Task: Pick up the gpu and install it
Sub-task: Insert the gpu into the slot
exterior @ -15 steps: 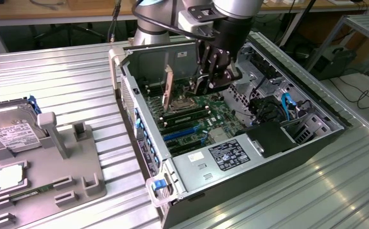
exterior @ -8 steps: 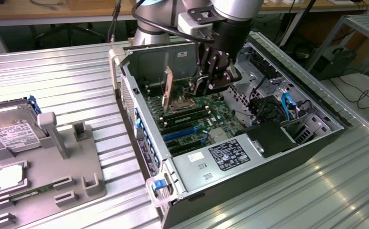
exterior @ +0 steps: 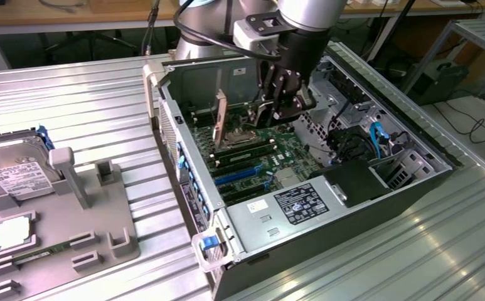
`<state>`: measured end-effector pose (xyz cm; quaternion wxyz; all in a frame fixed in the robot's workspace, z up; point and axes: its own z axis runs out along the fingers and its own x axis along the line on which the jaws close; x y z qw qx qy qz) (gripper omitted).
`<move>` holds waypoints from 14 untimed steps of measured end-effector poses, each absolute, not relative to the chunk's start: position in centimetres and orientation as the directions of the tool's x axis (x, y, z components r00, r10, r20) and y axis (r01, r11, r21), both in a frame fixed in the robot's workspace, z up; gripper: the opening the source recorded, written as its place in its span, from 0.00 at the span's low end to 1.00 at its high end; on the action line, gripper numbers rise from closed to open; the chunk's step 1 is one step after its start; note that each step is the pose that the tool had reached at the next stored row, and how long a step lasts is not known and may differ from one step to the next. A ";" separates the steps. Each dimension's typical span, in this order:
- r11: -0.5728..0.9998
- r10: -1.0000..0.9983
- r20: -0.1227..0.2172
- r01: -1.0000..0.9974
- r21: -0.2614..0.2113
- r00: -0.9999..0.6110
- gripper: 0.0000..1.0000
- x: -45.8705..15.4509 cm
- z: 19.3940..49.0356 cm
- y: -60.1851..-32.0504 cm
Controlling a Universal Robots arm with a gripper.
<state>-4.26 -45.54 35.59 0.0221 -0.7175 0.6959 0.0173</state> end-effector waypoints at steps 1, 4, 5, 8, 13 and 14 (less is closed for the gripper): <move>-0.030 -0.998 -0.056 -1.000 -0.008 0.031 0.28 -4.3 35.6 -45.5; -0.031 -0.998 -0.056 -0.999 -0.008 0.031 0.28 -4.3 35.3 -45.6; -0.030 -0.998 -0.056 -1.000 -0.008 0.031 0.28 -4.3 35.2 -45.6; -0.030 -0.998 -0.055 -1.000 -0.008 0.031 0.28 -4.3 34.6 -45.6; -0.029 -0.998 -0.054 -1.000 -0.009 0.030 0.28 -4.3 33.6 -45.6; -0.029 -0.998 -0.054 -1.000 -0.009 0.030 0.28 -4.3 33.4 -45.6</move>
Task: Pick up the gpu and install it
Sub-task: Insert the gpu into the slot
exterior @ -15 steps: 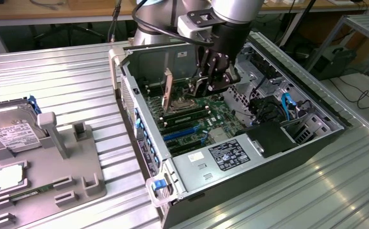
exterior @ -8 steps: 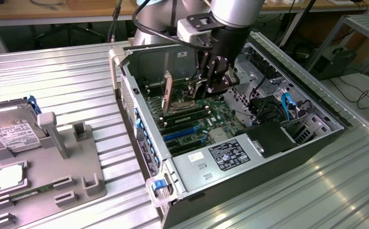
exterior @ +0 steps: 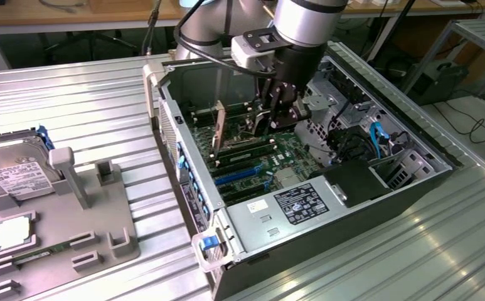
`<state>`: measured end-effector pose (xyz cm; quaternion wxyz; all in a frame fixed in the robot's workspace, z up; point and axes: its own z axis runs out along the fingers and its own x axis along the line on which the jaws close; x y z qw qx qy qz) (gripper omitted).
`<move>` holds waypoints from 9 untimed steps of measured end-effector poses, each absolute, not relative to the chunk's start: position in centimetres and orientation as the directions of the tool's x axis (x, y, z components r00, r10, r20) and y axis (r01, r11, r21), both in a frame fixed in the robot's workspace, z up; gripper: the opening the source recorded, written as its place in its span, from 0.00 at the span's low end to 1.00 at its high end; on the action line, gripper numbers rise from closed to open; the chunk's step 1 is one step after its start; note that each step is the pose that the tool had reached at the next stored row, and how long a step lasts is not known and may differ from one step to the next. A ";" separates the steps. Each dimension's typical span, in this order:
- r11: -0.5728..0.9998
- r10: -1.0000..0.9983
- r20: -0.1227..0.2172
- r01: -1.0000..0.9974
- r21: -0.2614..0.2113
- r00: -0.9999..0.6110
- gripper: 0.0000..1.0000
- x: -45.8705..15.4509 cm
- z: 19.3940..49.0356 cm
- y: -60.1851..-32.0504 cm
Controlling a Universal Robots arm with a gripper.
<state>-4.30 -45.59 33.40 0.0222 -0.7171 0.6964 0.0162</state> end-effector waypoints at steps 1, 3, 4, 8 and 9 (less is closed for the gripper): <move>-0.029 -0.998 -0.054 -1.000 -0.009 0.029 0.28 -4.3 33.2 -45.6; -0.029 -0.998 -0.054 -1.000 -0.009 0.029 0.28 -4.3 33.0 -45.6; -0.029 -0.998 -0.054 -1.000 -0.009 0.029 0.28 -4.3 33.0 -45.6; -0.029 -0.998 -0.054 -1.000 -0.009 0.029 0.28 -4.3 33.0 -45.6; -0.029 -0.998 -0.054 -1.000 -0.009 0.029 0.28 -4.3 33.0 -45.6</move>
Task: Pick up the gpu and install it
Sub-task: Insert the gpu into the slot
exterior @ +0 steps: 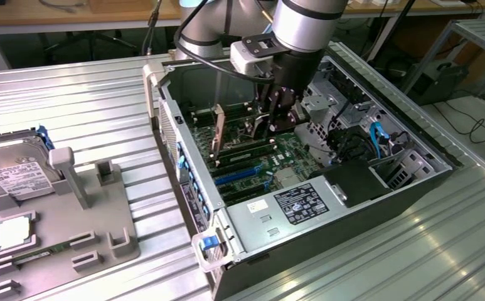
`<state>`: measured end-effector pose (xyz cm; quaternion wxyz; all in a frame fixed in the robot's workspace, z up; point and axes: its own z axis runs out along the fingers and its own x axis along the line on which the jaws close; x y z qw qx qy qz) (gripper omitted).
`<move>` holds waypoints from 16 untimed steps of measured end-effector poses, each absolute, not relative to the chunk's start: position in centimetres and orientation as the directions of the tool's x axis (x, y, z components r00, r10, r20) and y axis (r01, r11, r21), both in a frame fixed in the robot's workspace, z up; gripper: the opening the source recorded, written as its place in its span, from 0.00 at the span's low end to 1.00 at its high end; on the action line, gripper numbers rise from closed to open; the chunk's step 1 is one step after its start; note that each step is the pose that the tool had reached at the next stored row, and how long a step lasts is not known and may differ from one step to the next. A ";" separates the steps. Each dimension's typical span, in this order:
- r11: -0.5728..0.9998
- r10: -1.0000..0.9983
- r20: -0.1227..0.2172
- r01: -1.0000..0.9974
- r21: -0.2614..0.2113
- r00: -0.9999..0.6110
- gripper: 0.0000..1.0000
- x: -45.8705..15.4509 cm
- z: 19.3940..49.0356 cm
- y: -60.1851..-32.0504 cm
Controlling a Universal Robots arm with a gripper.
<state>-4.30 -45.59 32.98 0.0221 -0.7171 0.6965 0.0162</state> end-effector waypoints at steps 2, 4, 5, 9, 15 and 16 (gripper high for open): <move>-0.029 -0.998 -0.054 -1.000 -0.009 0.029 0.28 -4.3 33.0 -45.6; -0.029 -0.998 -0.054 -1.000 -0.009 0.029 0.28 -4.3 33.0 -45.6; -0.029 -0.998 -0.054 -1.000 -0.009 0.029 0.28 -4.3 33.0 -45.6; -0.029 -0.998 -0.054 -1.000 -0.009 0.029 0.28 -4.3 33.0 -45.6; -0.029 -0.998 -0.054 -1.000 -0.009 0.029 0.28 -4.3 32.7 -45.6; -0.029 -0.998 -0.054 -1.000 -0.009 0.029 0.28 -4.3 32.6 -45.6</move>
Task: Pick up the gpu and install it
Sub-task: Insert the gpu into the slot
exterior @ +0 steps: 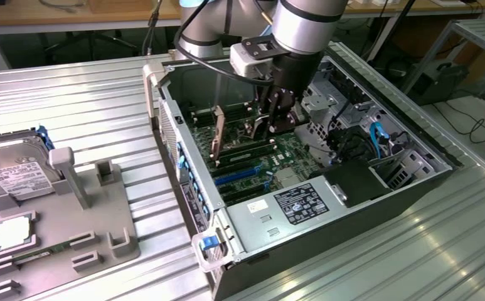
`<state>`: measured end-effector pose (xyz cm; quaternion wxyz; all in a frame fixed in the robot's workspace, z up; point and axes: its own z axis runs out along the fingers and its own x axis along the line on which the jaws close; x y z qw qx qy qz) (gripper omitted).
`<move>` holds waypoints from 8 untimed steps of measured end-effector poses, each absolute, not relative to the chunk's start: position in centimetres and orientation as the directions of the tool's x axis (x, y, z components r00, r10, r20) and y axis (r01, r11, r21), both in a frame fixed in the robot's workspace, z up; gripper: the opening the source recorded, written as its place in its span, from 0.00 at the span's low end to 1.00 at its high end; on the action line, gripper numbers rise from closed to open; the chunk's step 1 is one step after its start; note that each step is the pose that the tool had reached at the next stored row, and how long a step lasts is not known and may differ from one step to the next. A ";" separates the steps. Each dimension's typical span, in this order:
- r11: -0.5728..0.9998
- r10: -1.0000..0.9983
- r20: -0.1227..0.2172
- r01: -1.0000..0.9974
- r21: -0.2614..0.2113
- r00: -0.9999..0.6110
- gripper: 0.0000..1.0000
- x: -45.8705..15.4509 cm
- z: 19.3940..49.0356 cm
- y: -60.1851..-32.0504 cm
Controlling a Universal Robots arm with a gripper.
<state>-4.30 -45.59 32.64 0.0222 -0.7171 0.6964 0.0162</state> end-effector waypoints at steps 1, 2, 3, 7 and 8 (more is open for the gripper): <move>-0.029 -0.998 -0.054 -1.000 -0.009 0.029 0.28 -4.3 32.5 -45.6; -0.029 -0.998 -0.054 -1.000 -0.009 0.029 0.28 -4.3 32.5 -45.6; -0.029 -0.998 -0.054 -1.000 -0.009 0.029 0.28 -4.3 32.3 -45.6; -0.029 -0.998 -0.054 -1.000 -0.009 0.029 0.28 -4.3 31.6 -45.6; -0.029 -0.998 -0.054 -1.000 -0.009 0.029 0.28 -4.3 31.4 -45.6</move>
